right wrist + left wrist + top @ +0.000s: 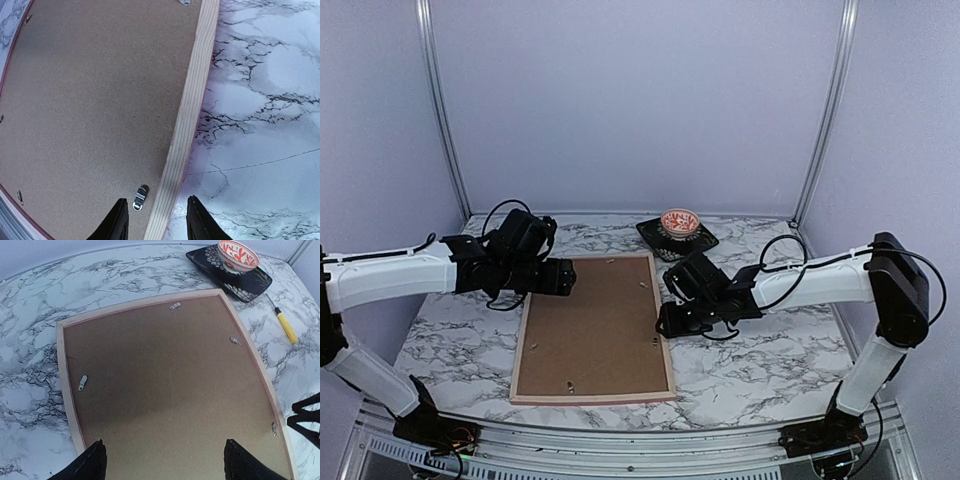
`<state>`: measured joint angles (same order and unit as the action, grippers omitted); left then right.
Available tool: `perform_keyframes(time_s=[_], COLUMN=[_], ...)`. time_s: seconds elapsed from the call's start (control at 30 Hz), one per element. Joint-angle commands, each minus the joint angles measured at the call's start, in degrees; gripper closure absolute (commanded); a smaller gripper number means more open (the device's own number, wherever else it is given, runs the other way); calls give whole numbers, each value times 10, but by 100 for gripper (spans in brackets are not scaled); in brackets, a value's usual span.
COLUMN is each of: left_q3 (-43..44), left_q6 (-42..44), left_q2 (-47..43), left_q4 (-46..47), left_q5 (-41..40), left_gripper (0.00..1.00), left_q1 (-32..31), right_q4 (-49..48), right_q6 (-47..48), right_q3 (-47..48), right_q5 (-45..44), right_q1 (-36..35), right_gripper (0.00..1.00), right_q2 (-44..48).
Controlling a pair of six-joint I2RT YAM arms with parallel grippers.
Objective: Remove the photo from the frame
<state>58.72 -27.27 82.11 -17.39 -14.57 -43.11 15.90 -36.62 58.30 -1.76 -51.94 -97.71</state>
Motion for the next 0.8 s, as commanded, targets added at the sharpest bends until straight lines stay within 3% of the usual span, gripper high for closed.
perform_keyframes(time_s=[0.0,0.13,0.37,0.63,0.77], left_q3=[-39,-55,-60,-79,-83], left_q6=[12,17,57,106,128], left_q2=[-29,-25,25,46,60], left_q4=[-43,-41,-28,21,40], left_q5=[-130,-214,-281,-282,-270], left_gripper=[18,16,14,13,13], left_q1=[-106,-223,-349,-418,-435], right_q4=[45,54,60,91,100], right_q6=[-20,-36,-40,-48,-53], right_q3=[33,35,58,105,125], right_q5=[-33,-49,-57,-76,-77], right_q1=[-19,-20,-20,-20,-20], right_gripper=[65,68,69,73,85], right_q2=[-32,-37,-63,-101,-122])
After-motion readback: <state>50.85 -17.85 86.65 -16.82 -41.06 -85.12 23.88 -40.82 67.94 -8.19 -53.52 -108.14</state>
